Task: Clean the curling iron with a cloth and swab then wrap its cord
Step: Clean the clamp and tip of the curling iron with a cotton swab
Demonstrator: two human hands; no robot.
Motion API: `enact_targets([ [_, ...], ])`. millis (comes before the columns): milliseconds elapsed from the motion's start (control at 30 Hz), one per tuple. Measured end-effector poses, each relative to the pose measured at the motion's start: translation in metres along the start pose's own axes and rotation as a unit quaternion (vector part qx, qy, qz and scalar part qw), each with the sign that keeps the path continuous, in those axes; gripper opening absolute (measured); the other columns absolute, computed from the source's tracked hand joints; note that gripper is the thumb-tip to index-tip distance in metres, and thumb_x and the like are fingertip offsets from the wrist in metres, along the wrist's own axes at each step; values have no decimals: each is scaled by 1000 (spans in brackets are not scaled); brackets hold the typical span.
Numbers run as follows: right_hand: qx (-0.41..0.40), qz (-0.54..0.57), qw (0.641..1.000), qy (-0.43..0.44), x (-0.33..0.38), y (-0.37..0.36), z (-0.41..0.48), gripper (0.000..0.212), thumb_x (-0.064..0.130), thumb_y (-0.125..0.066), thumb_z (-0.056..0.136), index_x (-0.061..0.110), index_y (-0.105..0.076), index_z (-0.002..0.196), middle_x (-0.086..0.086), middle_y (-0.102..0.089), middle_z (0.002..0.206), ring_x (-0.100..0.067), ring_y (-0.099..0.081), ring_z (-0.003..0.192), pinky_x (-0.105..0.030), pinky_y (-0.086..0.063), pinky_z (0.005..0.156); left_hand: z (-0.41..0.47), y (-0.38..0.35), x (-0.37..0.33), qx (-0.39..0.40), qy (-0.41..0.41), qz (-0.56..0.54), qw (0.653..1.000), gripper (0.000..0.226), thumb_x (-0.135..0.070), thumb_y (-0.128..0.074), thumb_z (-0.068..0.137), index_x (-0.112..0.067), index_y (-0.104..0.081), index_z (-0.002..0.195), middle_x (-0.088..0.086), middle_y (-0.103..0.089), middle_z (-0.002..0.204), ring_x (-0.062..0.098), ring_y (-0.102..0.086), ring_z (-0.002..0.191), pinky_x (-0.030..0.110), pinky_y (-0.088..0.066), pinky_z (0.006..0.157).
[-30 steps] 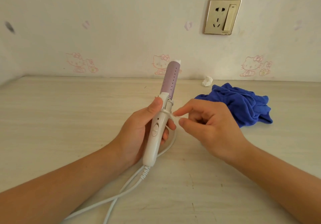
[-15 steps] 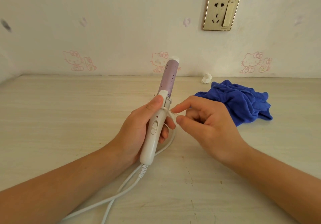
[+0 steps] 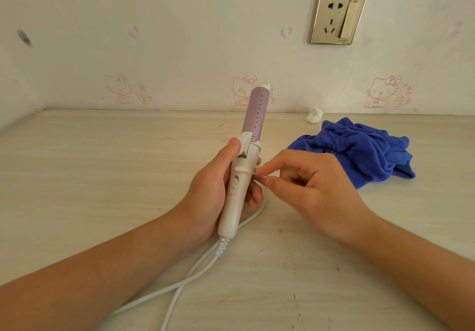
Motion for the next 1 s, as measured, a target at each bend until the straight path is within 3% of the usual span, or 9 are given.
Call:
enact_targets([
  [133,83,30,996,-17,2,-12,-6,17,7,-70,94,22,-79,94,7,-48,49,-9,-36,45,-50,-61,78,-2,-2,-2,15,24,-36,999,57,-53,-38,103,-3,-64,112,9,-63,76,22,-58,63,33,-51,61],
  [267,14,11,1000,6,3,-4,0,15,9,-68,91,21,-77,92,8,-58,50,-4,-36,45,-17,-40,52,-2,-3,-5,34,31,-45,998,59,-49,-33,106,1,-64,117,16,-62,81,24,-60,68,33,-51,63],
  [367,94,10,995,-12,5,-12,-7,16,11,-68,90,21,-79,95,13,-46,48,-6,-36,47,-47,-59,72,-3,-3,-5,34,52,-61,996,62,-50,-34,105,2,-64,121,16,-65,90,30,-58,79,36,-50,72],
  [433,116,5,993,-12,7,-18,-9,17,9,-68,90,20,-79,95,13,-41,49,-7,-35,47,-62,-54,89,-3,-2,-5,31,60,-71,995,64,-51,-33,105,3,-63,124,17,-66,92,33,-56,85,39,-49,76],
  [533,41,-7,999,5,6,-8,-1,16,4,-69,92,18,-77,90,11,-41,47,-5,-36,44,-31,-59,68,-3,-2,-7,18,47,-69,996,63,-48,-31,106,3,-63,122,13,-66,85,23,-63,70,30,-56,63],
  [700,130,-3,991,-9,6,-13,-10,16,6,-68,89,18,-78,93,10,-40,48,-13,-39,46,-57,-55,87,-4,-2,-8,30,68,-87,993,63,-48,-26,106,3,-60,125,17,-73,91,24,-65,70,28,-58,61],
  [833,112,-11,994,13,4,-15,-10,14,10,-69,88,19,-78,93,11,-39,48,-6,-36,45,-19,-52,64,-2,-1,-11,25,61,-85,994,58,-44,-27,104,0,-55,129,20,-70,87,28,-58,69,32,-52,62],
  [933,75,-49,996,22,3,-15,-8,16,14,-67,89,24,-78,93,5,-41,48,-8,-34,44,-31,-50,55,-2,-2,-12,18,47,-82,995,53,-45,-27,104,-3,-56,116,18,-65,79,24,-55,64,31,-50,59],
  [1000,56,-67,995,38,4,-14,-1,17,11,-68,91,23,-79,94,6,-43,47,-6,-37,42,-24,-45,52,0,-1,-11,4,30,-68,997,62,-54,-26,105,-2,-58,110,13,-62,73,22,-53,61,32,-48,59],
])
Point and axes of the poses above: each hand's wrist, its own z-axis towards the middle knuckle, its own y-axis out of the back of the hand, x = y × z, the point moved 3 cm from there along z, towards the middle knuckle
